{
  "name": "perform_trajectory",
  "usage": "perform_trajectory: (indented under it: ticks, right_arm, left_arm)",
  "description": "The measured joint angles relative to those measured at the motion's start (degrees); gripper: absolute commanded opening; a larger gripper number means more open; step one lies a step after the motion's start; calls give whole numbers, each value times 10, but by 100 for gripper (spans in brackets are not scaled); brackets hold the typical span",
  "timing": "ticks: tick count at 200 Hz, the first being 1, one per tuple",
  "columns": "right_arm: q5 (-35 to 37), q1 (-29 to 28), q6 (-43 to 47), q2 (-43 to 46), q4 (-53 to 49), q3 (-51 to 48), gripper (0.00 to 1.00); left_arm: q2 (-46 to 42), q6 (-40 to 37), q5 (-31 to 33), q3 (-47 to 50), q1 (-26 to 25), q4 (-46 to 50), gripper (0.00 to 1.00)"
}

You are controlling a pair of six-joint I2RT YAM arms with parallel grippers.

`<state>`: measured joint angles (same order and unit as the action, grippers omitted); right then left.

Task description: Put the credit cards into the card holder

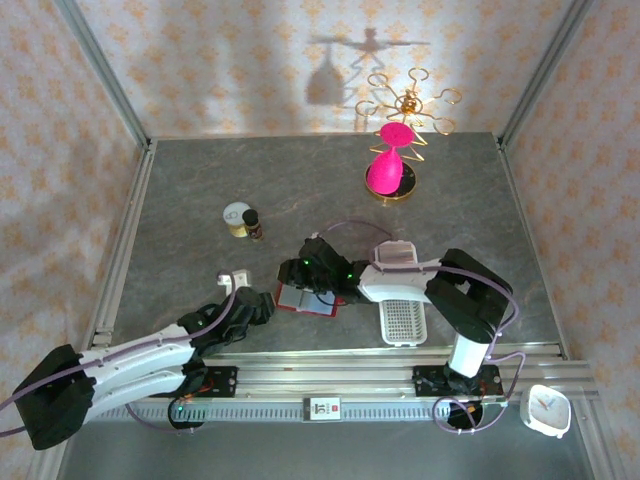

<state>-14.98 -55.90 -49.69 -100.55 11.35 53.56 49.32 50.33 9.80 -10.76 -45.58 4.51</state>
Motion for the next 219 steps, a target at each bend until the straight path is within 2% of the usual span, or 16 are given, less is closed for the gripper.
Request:
perform_trajectory:
  ticks: [26,68,93,127,219]
  right_arm:
    - [14,23,23,-3,-22,15,46]
    - [33,55,75,-63,-69,78,24]
    - [34,58,97,-90,-93,92,18]
    - [32,53,113,-99,-116,94,14]
    - [38,6,121,-90,-123,85,14]
  left_arm:
    - [-14,0,6,0,4,11,48]
    - [-31,0,7,-7,7,23,51]
    - [-43,0,7,-9,11,25,53]
    - [-51,0,7,-9,13,25,54]
    - [-51,4,-10,-9,15,25,54]
